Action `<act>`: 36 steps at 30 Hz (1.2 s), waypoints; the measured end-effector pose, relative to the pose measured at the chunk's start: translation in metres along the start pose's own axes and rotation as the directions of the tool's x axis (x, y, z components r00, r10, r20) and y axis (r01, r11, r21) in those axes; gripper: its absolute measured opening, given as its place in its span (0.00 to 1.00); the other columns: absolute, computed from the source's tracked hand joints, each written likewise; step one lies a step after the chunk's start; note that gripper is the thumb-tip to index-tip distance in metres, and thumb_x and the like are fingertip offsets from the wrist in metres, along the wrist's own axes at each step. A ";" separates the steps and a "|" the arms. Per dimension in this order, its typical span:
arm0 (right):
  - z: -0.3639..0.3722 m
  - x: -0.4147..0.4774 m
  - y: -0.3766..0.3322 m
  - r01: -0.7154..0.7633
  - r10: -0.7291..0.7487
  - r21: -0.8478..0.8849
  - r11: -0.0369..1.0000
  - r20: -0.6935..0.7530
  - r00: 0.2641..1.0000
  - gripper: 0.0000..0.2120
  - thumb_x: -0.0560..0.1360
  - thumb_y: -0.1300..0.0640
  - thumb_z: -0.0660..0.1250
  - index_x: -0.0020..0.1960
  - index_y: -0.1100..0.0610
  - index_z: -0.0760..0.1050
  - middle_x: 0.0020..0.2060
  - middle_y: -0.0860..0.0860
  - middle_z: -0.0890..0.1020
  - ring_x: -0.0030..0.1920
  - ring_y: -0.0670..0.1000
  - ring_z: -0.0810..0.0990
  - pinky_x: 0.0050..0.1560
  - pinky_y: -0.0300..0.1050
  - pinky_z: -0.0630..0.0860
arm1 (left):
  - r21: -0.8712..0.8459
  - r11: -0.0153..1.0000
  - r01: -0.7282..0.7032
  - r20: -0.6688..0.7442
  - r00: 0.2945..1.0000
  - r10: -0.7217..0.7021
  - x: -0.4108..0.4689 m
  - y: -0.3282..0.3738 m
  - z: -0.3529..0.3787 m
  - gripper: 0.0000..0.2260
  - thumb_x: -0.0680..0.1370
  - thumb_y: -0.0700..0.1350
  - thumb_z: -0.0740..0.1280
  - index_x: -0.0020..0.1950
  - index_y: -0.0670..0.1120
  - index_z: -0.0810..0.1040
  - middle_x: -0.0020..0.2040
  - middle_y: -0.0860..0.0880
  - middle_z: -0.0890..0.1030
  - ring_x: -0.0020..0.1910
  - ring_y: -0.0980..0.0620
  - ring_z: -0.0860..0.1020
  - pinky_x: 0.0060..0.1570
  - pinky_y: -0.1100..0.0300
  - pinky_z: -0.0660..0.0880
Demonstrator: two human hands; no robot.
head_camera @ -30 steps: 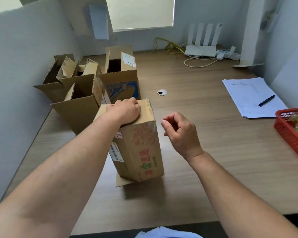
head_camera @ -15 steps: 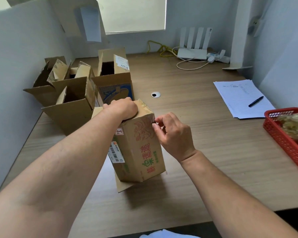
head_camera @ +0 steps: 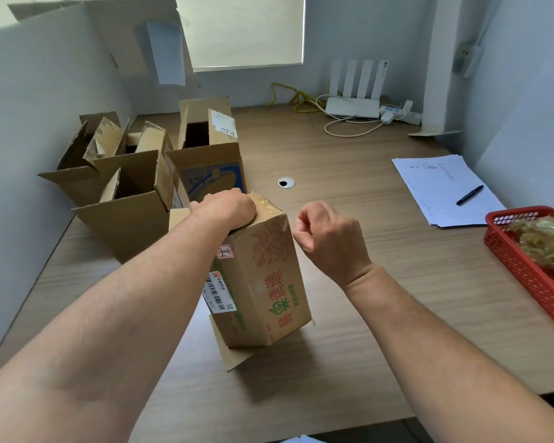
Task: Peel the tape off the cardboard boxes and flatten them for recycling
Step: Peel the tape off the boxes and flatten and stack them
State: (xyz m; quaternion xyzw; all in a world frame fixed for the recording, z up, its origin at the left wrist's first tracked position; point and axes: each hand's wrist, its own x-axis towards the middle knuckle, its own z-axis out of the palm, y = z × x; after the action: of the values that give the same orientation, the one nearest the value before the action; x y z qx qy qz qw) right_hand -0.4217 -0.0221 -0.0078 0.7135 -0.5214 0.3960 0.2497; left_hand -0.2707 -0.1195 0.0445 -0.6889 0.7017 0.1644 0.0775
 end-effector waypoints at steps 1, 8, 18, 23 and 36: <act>-0.001 -0.002 0.002 0.027 -0.027 0.019 0.999 0.009 1.000 0.10 0.74 0.59 0.60 0.38 0.61 0.75 0.29 0.53 0.76 0.23 0.51 0.72 0.21 0.37 0.66 | -0.001 1.000 0.002 -0.005 1.000 -0.002 -0.001 0.000 0.000 0.20 0.81 0.50 0.51 0.73 0.49 0.64 0.71 0.44 0.69 0.70 0.41 0.65 0.68 0.42 0.58; -0.006 0.001 0.005 0.180 -0.176 -0.054 0.982 0.077 0.981 0.09 0.76 0.57 0.64 0.40 0.59 0.79 0.30 0.52 0.79 0.25 0.51 0.76 0.21 0.42 0.70 | 0.028 0.995 0.093 -0.077 0.993 -0.091 -0.008 0.008 -0.005 0.23 0.81 0.51 0.55 0.75 0.46 0.65 0.73 0.42 0.63 0.72 0.41 0.60 0.67 0.44 0.60; -0.012 0.020 0.007 0.307 -0.282 -0.282 0.909 0.125 0.951 0.07 0.67 0.63 0.66 0.32 0.56 0.71 0.24 0.51 0.72 0.21 0.51 0.70 0.25 0.39 0.56 | 0.041 0.992 0.121 -0.078 0.990 -0.118 -0.013 0.023 -0.008 0.23 0.80 0.51 0.56 0.75 0.45 0.64 0.73 0.42 0.63 0.72 0.41 0.61 0.66 0.45 0.61; -0.008 0.016 0.008 -0.121 0.125 -0.073 0.990 0.057 0.990 0.09 0.66 0.55 0.57 0.32 0.57 0.72 0.24 0.49 0.74 0.21 0.53 0.71 0.24 0.37 0.60 | 0.085 0.994 0.069 -0.106 0.993 -0.060 -0.019 0.025 -0.003 0.21 0.80 0.49 0.54 0.72 0.45 0.67 0.72 0.42 0.64 0.71 0.41 0.61 0.67 0.45 0.59; -0.019 -0.022 -0.011 -0.053 0.029 0.351 0.935 0.073 0.997 0.08 0.75 0.54 0.69 0.48 0.58 0.82 0.42 0.53 0.81 0.37 0.50 0.79 0.31 0.45 0.78 | 0.091 0.987 -0.132 -0.277 0.949 0.152 -0.039 -0.003 0.019 0.19 0.82 0.49 0.49 0.66 0.46 0.73 0.63 0.43 0.70 0.63 0.43 0.67 0.61 0.46 0.62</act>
State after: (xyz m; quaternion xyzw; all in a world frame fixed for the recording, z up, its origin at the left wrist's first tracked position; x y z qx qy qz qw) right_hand -0.4199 0.0084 -0.0149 0.7483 -0.4649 0.4641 0.0918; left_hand -0.2689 -0.0762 0.0392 -0.6498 0.7587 0.0439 -0.0112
